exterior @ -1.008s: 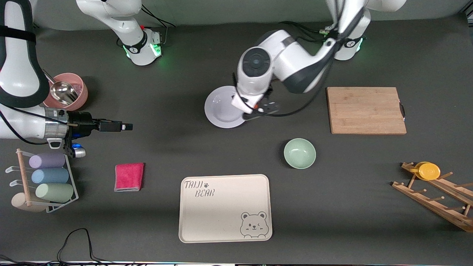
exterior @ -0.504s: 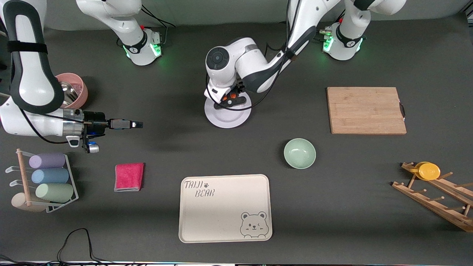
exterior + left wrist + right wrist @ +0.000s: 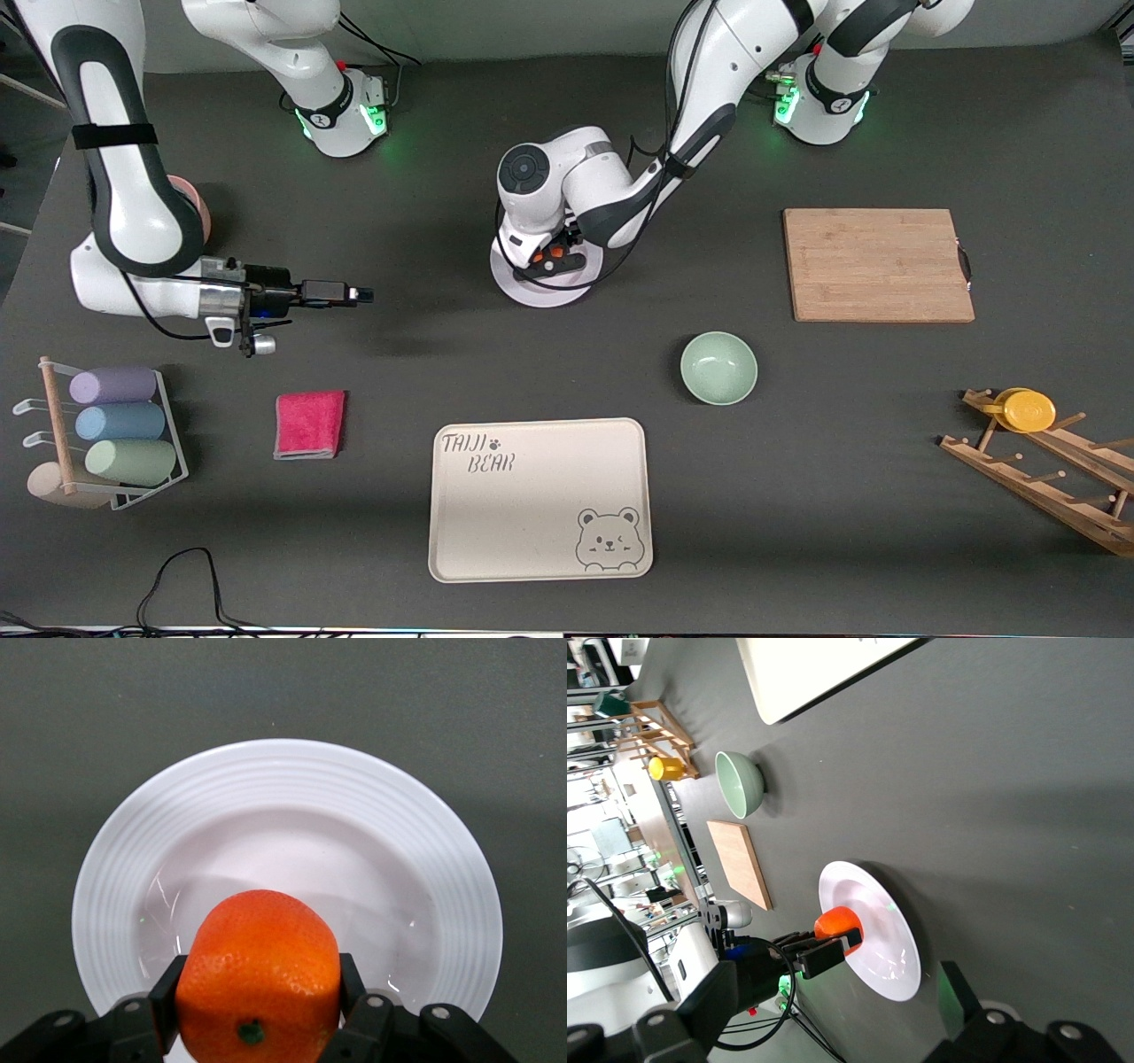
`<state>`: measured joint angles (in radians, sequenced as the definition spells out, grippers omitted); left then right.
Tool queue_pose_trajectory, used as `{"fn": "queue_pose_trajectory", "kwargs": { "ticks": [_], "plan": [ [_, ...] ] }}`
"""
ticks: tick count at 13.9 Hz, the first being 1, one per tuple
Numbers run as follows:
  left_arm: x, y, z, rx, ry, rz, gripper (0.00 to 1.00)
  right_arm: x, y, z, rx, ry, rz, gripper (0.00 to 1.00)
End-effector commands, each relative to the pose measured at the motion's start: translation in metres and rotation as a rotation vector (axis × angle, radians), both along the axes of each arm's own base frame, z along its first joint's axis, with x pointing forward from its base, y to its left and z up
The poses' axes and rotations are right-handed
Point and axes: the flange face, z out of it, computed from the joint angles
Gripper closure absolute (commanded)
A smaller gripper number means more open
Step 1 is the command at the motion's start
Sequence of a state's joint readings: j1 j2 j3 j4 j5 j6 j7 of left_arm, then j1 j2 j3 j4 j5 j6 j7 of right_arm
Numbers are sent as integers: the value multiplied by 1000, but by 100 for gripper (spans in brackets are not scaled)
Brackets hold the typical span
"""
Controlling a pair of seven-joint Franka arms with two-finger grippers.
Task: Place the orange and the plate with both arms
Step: 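Lower the orange onto the plate and open the left gripper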
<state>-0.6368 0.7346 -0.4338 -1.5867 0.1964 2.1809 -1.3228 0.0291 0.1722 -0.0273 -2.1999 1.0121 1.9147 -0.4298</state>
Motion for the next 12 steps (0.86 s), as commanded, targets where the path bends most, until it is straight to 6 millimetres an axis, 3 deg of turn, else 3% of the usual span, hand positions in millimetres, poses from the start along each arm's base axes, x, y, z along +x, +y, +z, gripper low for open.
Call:
{"fn": "queue_pose_trajectory", "kwargs": {
  "ticks": [1,4,6,7,9,12],
  "plan": [
    [3,-5,8,5,-34,35,0,-9,11,-4,1,-41,-11,0],
    [6,-1,13,19,-31,42,0,-22,23,-20,49,-66,9,0],
    [14,6,27,37,-36,42,0,-31,30,-31,46,-77,16,0],
    [27,19,43,65,-35,47,0,-37,39,-36,57,-111,45,0],
    [58,59,85,109,-20,-11,0,-42,40,-59,91,-144,56,0],
    [113,148,146,110,93,-133,0,-47,60,-79,119,-152,62,0]
  ]
}}
